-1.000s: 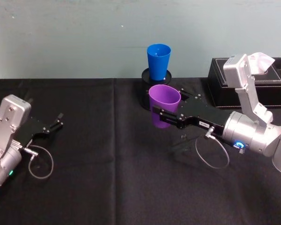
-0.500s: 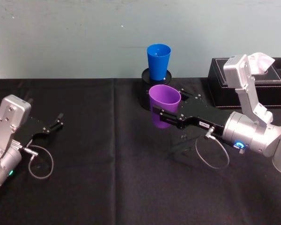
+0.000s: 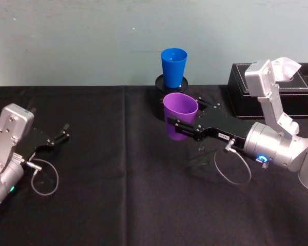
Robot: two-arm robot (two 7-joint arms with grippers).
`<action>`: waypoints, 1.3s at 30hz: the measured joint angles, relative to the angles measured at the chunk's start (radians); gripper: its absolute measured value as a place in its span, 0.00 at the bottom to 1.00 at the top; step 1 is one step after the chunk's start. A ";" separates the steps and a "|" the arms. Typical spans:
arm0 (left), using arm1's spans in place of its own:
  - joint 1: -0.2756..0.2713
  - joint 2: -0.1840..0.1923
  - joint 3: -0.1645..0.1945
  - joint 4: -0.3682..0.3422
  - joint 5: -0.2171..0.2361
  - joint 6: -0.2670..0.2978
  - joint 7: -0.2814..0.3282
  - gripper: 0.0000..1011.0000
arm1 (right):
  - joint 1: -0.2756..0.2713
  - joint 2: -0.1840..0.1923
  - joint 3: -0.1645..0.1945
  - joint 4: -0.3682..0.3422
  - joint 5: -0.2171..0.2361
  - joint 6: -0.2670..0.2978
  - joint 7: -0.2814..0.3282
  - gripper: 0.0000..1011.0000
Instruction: Pick up one cup with a gripper and tap it against the other cup.
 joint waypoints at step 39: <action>0.000 0.000 0.000 0.000 0.000 0.000 0.000 0.99 | 0.000 0.000 0.000 0.000 0.000 0.000 0.000 0.71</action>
